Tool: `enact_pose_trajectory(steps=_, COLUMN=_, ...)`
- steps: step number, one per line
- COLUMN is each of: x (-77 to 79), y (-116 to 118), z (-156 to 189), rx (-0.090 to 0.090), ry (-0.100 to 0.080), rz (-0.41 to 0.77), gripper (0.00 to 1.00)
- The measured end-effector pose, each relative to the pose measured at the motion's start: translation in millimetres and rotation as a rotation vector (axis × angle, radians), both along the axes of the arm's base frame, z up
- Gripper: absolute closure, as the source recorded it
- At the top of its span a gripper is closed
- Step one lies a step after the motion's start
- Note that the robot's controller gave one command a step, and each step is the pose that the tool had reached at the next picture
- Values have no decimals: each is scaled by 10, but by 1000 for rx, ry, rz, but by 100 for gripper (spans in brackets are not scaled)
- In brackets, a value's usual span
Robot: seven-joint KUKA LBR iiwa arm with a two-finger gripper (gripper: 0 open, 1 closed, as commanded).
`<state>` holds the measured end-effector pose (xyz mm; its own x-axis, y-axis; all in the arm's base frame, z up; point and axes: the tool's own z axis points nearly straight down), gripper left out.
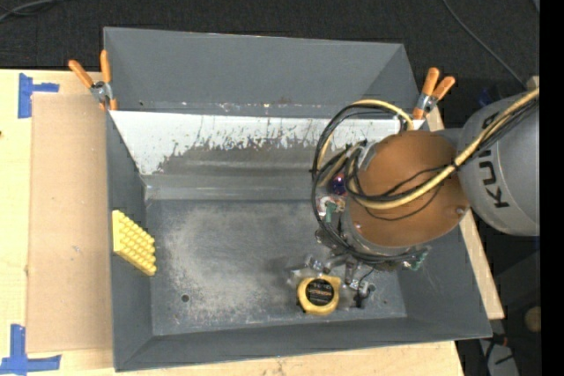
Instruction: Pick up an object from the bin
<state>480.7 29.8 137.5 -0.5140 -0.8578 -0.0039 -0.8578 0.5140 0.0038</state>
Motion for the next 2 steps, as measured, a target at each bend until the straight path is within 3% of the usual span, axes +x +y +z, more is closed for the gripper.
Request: enact_pose_trajectory(steps=2, x=-3, y=14, z=365, rx=2, ry=1, rz=-6, gripper=100)
